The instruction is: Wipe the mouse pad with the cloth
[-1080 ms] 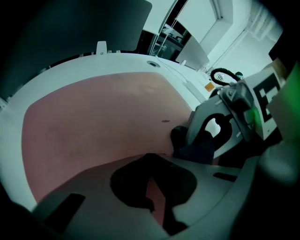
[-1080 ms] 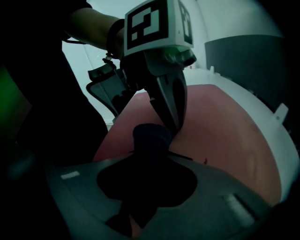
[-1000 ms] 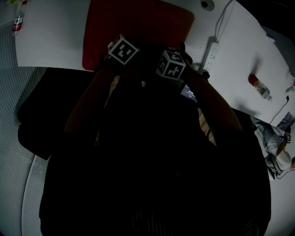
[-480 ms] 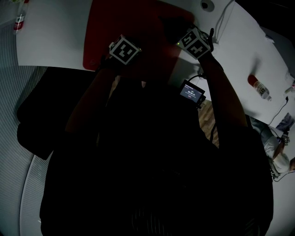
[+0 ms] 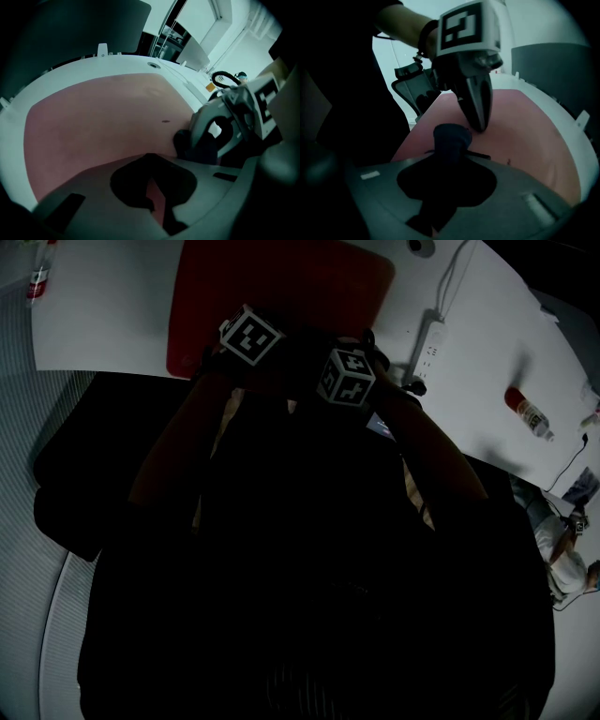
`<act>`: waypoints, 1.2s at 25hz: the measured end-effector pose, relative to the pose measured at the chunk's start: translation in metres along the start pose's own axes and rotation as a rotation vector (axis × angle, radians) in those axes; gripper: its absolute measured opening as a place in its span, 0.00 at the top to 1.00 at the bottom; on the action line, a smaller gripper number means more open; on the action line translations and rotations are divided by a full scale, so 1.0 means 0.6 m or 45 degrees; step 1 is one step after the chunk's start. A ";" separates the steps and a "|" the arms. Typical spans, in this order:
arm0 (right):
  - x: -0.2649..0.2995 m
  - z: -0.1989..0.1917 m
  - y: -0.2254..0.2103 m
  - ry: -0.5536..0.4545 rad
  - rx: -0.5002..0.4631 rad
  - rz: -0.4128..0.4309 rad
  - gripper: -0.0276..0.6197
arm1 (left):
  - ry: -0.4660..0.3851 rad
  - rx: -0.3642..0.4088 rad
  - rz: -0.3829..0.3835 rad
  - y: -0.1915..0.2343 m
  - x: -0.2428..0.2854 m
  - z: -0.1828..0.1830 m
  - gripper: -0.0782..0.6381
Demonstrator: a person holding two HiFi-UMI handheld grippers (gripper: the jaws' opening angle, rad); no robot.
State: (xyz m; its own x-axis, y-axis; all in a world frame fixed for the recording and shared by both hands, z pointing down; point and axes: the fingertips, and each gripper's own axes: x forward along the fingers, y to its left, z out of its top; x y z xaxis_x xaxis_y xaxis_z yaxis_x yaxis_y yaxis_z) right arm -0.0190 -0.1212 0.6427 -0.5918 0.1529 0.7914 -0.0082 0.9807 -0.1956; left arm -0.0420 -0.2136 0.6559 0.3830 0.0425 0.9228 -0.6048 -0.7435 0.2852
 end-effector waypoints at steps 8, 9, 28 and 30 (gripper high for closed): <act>-0.149 -0.099 -0.276 -0.048 0.426 -0.422 0.80 | -0.010 -0.006 0.011 -0.001 -0.001 -0.002 0.89; -0.163 -0.108 -0.294 -0.062 0.482 -0.461 0.80 | -0.014 -0.002 0.009 -0.003 0.000 0.000 0.89; -0.010 0.013 0.000 -0.113 0.549 0.082 0.80 | -0.008 0.117 -0.030 -0.001 -0.001 0.003 0.89; -0.045 0.024 -0.009 -0.154 0.578 0.080 0.80 | 0.030 0.154 -0.022 -0.001 -0.007 -0.012 0.89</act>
State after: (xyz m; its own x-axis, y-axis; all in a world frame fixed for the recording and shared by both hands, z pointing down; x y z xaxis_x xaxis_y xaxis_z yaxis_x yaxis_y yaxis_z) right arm -0.0147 -0.1324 0.6137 -0.6917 0.1686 0.7023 -0.3047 0.8134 -0.4955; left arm -0.0482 -0.2086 0.6539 0.3754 0.0706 0.9242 -0.5089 -0.8177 0.2691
